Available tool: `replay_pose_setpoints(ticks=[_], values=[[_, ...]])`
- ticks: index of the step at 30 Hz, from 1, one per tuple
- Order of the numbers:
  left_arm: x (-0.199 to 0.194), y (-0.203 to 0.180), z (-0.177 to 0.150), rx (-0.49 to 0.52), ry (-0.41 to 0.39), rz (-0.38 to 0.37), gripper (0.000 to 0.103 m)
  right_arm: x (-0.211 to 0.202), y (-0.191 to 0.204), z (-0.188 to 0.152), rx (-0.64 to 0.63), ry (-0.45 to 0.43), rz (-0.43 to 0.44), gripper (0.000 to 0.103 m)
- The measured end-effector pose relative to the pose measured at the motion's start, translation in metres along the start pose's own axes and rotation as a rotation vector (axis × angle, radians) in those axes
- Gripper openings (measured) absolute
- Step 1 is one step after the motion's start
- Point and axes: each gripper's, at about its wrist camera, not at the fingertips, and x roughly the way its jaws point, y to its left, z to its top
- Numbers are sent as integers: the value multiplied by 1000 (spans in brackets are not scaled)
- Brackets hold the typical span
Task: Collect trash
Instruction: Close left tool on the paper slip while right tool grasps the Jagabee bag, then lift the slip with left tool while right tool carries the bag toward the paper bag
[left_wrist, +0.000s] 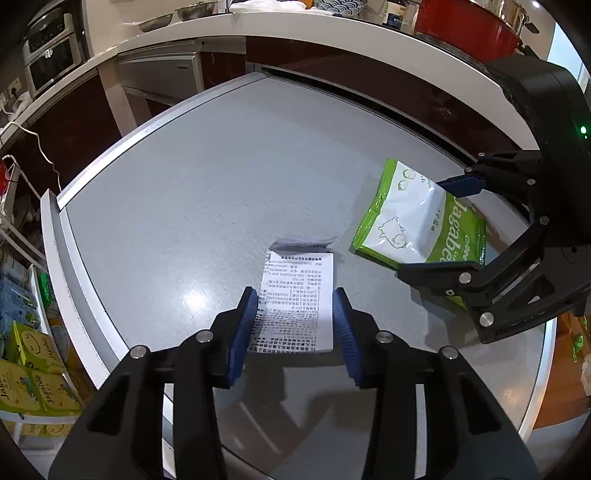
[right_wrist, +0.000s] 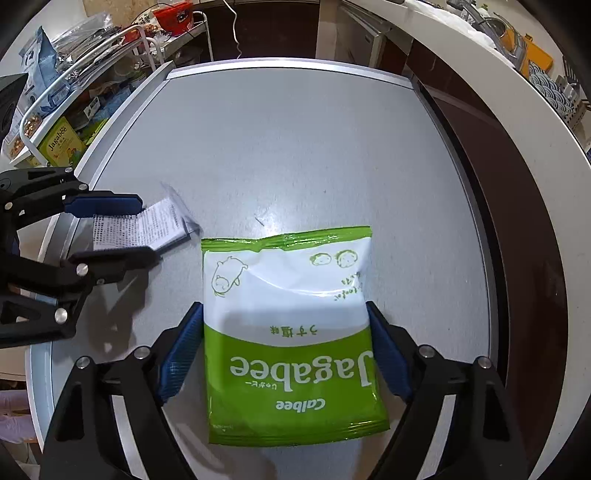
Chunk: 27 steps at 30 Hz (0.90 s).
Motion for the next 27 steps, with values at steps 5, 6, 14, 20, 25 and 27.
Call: replay_pose_setpoints(ticks=[5,6,14,20,25,27], values=[[-1,-1,-2,-12,2,-2,40,-2,-3,-2,22,-7,7,78],[-2,-2,-2,-14,2,-3,40,-3,-3,-2,27,-7,11,78],[-6,-1,-2,-50,-8,6,40,-8,-4,-7,59,-17,31,72],[-17,-5,-6,-79,-32,15,40,-19,-5,-15,73,-40,36,72],[-33,-10,-7,-106,-69,22,40,-44,-2,-21,72,-94,47,72],[-43,-15,-7,-113,-90,29,40,-56,-1,-22,69,-119,54,72]])
